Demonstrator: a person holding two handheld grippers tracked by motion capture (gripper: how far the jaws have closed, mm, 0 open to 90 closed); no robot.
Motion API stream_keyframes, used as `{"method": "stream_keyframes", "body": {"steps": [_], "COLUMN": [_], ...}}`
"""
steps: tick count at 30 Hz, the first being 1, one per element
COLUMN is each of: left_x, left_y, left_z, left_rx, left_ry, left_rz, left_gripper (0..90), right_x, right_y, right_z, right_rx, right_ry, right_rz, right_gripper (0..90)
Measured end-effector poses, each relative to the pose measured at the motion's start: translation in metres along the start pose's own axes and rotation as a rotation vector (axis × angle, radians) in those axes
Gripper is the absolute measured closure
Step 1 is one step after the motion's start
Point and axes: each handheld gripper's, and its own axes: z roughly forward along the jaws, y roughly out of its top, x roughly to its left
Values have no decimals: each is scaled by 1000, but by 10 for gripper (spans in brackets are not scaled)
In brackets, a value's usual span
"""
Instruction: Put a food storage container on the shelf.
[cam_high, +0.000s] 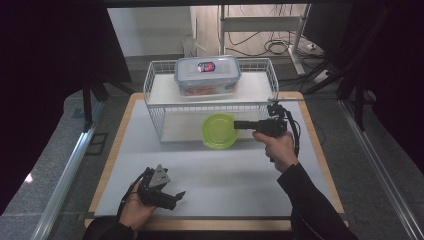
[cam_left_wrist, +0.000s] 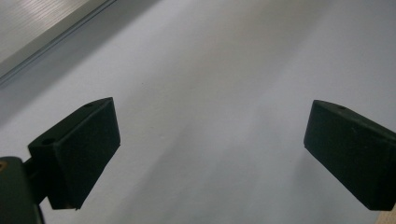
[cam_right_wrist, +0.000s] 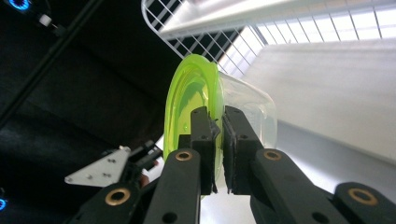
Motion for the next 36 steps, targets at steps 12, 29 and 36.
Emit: {"method": "stream_keyframes", "body": {"steps": [12, 29, 36], "left_x": [0, 4, 4], "left_y": [0, 1, 1], "left_z": [-1, -7, -7], "left_rx": [-9, -65, -66], "left_ry": [1, -8, -15], "left_rz": [0, -31, -29], "left_gripper": [37, 31, 31], "right_x": [29, 66, 67], "right_y": [35, 109, 143], "right_z": [-16, -27, -15], "right_rx": [-57, -155, -191], "right_ry": [47, 32, -6], "right_rz": [-25, -51, -27], "right_gripper": [846, 846, 845]}}
